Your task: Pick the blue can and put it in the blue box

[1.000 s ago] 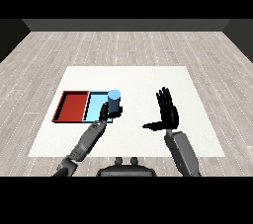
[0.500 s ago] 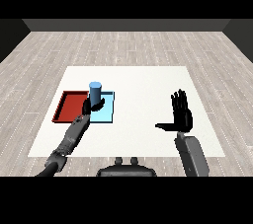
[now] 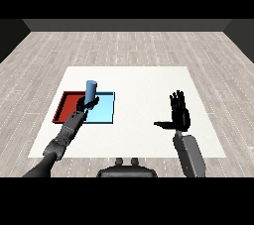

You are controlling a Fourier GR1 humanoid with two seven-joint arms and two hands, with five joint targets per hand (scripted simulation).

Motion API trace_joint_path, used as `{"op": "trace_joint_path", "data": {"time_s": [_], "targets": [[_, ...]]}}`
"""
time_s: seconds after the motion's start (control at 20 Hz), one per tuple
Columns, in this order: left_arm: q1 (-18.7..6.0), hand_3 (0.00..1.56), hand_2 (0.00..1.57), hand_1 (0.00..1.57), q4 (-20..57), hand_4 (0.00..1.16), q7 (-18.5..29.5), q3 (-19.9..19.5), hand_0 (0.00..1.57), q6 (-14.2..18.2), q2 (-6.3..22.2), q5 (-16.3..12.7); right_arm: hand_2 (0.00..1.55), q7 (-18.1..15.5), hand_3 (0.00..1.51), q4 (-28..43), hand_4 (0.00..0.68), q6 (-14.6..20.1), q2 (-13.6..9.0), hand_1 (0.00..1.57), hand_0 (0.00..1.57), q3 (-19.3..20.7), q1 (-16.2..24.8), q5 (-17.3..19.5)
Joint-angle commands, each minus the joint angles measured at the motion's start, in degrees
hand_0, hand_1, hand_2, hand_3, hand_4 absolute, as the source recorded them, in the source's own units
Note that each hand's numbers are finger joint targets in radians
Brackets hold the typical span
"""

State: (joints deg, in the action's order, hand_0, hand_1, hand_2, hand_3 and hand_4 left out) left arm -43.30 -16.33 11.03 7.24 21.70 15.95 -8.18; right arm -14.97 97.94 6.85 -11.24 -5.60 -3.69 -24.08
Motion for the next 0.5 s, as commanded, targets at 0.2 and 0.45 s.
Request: {"op": "trace_joint_path", "data": {"time_s": [0.2,0.45], "targets": [[-5.4,1.14,1.40,1.52,12.7,0.91,-6.1,2.5,1.52,1.0,-3.7,5.0,0.00,-1.5,0.00,-8.2,0.000,-1.9,0.2,0.00,0.00,2.5,-3.2,-0.2],[-2.2,0.54,1.40,1.50,15.5,0.85,-6.5,2.9,1.50,-0.4,-5.0,6.0,0.00,-2.9,0.00,-7.2,0.000,-2.5,2.0,0.00,0.00,2.0,-2.6,-0.7]]}}
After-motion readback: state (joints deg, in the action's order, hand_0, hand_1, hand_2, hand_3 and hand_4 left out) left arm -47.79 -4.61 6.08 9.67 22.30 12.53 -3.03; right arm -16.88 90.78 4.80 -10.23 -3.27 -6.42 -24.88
